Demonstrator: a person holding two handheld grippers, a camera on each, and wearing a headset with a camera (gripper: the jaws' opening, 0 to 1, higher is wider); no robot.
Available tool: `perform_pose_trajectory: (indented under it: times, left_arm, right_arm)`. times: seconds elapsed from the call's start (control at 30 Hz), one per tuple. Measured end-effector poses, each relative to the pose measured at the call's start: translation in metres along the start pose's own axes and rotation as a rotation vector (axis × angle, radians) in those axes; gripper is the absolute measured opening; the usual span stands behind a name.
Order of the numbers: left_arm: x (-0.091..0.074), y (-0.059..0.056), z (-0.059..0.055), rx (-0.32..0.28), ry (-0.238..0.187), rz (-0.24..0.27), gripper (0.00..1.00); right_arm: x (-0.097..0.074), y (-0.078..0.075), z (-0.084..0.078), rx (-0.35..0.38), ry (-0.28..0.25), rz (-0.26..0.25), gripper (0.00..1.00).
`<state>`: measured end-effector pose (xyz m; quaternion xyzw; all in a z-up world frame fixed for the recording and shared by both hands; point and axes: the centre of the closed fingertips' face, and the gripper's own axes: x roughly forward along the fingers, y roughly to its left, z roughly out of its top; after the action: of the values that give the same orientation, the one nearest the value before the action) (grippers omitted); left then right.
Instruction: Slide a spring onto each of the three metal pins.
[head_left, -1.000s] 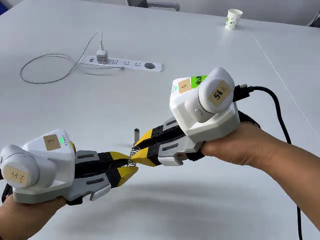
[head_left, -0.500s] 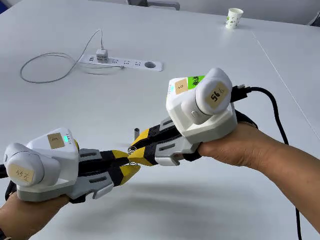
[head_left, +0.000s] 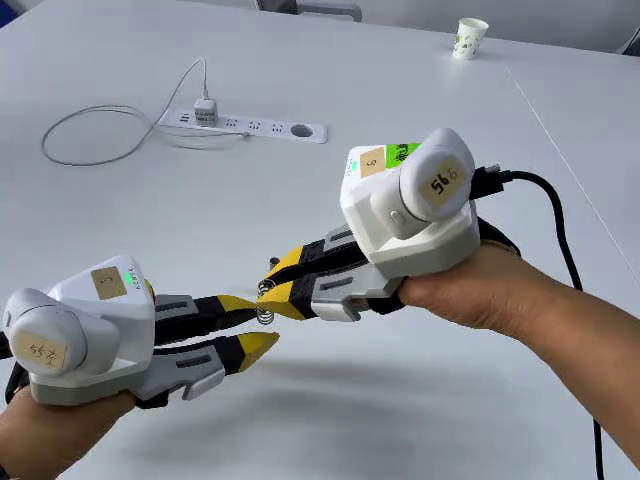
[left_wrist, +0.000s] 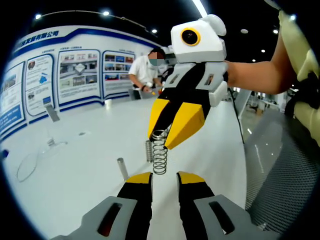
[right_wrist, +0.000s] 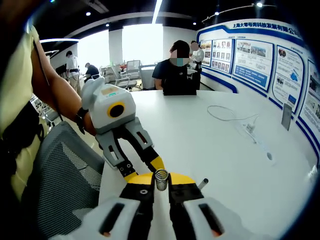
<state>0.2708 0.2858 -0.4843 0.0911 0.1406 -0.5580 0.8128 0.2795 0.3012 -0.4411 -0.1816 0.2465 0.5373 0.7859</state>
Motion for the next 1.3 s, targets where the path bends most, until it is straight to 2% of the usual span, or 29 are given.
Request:
perform_pose_trajectory:
  times: [0.53, 0.77, 0.9, 1.13, 1.3]
  left_arm:
    - [-0.012, 0.014, -0.003, -0.044, -0.019, 0.055, 0.37]
    - [-0.017, 0.015, -0.003, -0.064, -0.029, 0.063, 0.45]
    - [-0.018, 0.015, -0.003, -0.071, -0.032, 0.068, 0.47]
    - [-0.019, 0.014, -0.005, -0.081, -0.025, 0.070, 0.49]
    - [-0.020, 0.015, -0.007, -0.088, -0.023, 0.075, 0.49]
  right_arm:
    - [-0.005, -0.026, 0.007, 0.023, -0.037, -0.095, 0.12]
    - [-0.008, -0.054, 0.012, 0.061, -0.067, -0.189, 0.12]
    - [-0.005, -0.064, 0.012, 0.070, -0.066, -0.223, 0.12]
    - [0.009, -0.078, 0.004, 0.096, -0.055, -0.241, 0.12]
    - [0.014, -0.080, 0.001, 0.105, -0.043, -0.245, 0.12]
